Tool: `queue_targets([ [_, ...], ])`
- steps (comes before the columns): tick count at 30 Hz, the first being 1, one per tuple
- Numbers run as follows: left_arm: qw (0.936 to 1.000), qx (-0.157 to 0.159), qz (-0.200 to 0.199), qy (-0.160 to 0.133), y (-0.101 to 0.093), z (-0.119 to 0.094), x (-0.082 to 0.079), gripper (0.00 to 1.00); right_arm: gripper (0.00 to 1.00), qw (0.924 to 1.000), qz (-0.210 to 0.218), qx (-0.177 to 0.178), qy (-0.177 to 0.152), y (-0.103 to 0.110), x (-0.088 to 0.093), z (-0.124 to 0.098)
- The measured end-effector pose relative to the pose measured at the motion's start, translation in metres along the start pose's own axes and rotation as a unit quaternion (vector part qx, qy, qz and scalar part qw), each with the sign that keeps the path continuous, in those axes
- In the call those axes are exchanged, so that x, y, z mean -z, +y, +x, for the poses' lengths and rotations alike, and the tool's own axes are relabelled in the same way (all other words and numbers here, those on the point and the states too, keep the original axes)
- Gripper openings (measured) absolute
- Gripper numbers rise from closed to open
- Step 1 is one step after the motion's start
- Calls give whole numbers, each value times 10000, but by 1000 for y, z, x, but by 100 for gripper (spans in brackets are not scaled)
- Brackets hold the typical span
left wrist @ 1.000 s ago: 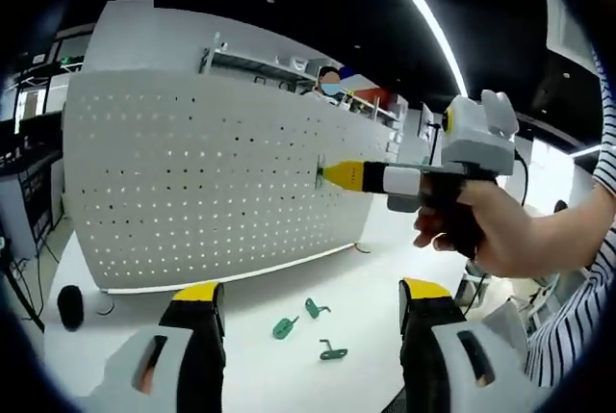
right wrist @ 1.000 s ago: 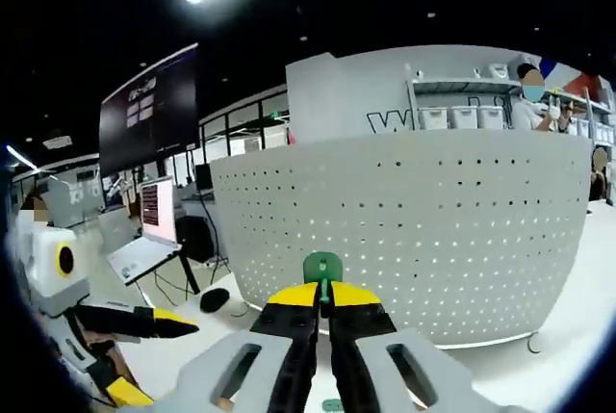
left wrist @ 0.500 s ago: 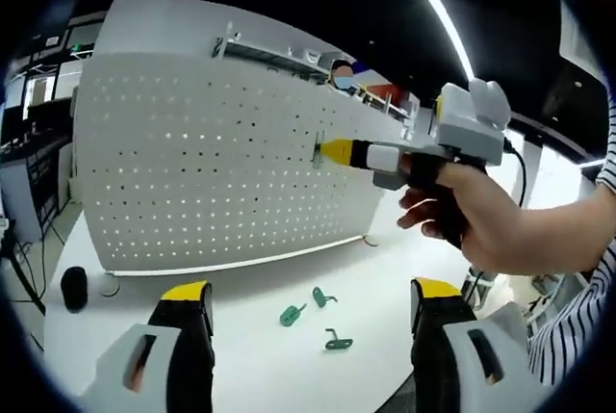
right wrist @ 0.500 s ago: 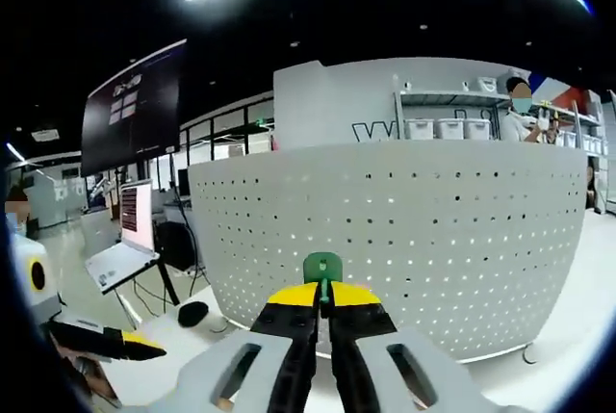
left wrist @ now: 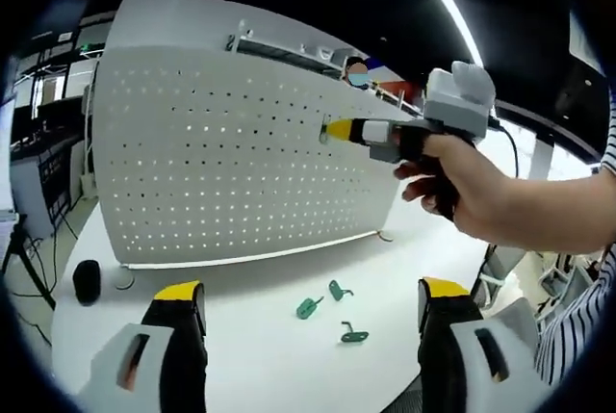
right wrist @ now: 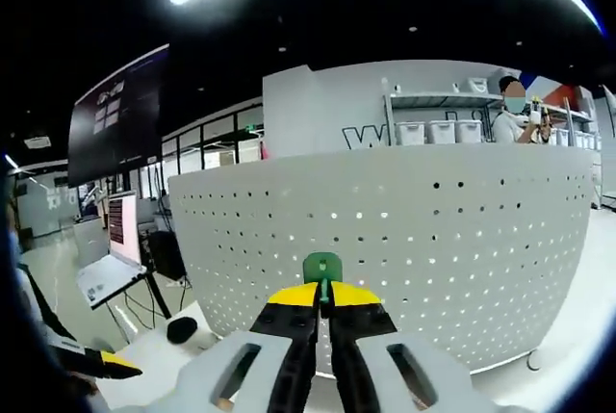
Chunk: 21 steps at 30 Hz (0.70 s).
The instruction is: Insert the hook assembly into the mounting plate slot until the hook locks in place.
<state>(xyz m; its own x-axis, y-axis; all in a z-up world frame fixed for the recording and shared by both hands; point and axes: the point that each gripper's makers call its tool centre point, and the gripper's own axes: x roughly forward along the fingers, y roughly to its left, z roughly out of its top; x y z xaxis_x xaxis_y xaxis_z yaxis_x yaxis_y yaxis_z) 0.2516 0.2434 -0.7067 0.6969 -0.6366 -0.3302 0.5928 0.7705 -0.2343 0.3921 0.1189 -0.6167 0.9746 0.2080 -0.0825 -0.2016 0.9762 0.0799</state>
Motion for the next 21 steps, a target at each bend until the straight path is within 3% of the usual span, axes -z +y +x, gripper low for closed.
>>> queue_targets([
  [8, 9999, 5, -85, 124, 1, 2, 8, 96, 0, 9993, 159, 303, -158, -16, -6, 18],
  [12, 9998, -17, 55, 213, 1, 2, 10, 97, 0, 9990, 236, 333, -170, -20, -8, 24],
  [21, 9998, -83, -6, 183, 6, 0, 10, 99, 0, 9978, 294, 468, -368, -29, -26, 39],
])
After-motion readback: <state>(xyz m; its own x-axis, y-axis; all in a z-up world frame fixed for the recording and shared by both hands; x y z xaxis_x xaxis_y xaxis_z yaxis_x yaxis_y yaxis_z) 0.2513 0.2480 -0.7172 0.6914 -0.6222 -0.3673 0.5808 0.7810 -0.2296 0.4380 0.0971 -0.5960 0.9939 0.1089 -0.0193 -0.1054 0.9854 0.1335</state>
